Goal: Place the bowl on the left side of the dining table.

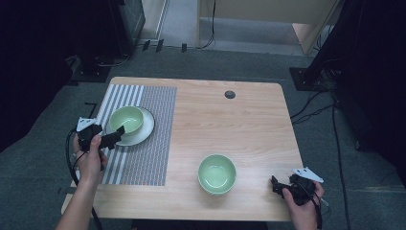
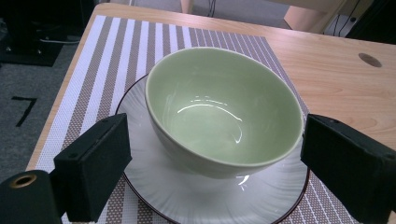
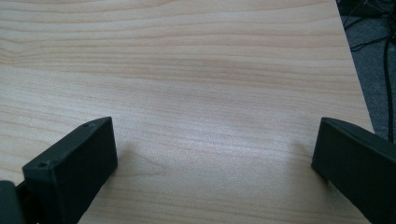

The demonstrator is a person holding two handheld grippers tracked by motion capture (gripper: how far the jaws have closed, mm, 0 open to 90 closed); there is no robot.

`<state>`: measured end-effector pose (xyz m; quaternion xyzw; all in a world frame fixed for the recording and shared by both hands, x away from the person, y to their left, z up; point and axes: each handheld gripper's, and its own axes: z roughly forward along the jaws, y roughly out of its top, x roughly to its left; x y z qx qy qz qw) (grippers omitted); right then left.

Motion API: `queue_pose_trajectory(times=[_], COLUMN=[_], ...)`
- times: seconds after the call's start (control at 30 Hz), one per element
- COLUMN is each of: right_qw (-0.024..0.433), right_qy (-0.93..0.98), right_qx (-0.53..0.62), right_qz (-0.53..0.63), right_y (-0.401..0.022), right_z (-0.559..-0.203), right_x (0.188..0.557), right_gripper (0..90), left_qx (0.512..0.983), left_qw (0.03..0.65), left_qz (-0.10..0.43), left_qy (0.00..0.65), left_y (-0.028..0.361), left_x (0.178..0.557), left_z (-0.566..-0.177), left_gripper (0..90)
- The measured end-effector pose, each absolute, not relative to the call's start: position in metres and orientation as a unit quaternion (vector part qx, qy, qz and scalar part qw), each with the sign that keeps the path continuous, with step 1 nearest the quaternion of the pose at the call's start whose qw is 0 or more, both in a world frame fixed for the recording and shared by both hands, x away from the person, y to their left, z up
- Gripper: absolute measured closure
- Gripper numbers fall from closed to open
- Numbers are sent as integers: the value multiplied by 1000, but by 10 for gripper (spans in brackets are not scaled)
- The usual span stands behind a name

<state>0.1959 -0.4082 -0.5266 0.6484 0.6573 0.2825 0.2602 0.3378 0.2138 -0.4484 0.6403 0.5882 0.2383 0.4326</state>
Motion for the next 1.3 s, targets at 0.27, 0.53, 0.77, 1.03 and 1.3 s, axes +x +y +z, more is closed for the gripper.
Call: queue_pose_trajectory(times=[0.27, 0.53, 0.77, 1.03, 1.3], right_qw=[260, 260, 260, 260, 260], right_qy=[657, 657, 657, 658, 657], right_qx=[648, 648, 649, 648, 649], right_qz=[282, 282, 282, 282, 282], right_y=[-408, -408, -408, -408, -408], right_z=[-527, -527, -527, -527, -526], right_x=[196, 196, 196, 196, 196], right_gripper=[0, 0, 0, 0, 0], left_qx=[641, 642, 643, 645, 643], left_qw=[439, 448, 456, 456, 452], left_qz=[237, 234, 234, 241, 250], left_qy=[583, 577, 570, 564, 565], left_y=[216, 217, 214, 214, 219], left_x=[331, 322, 312, 300, 289], left_z=[-447, -445, -443, -446, -455], left_gripper=[78, 78, 78, 78, 78])
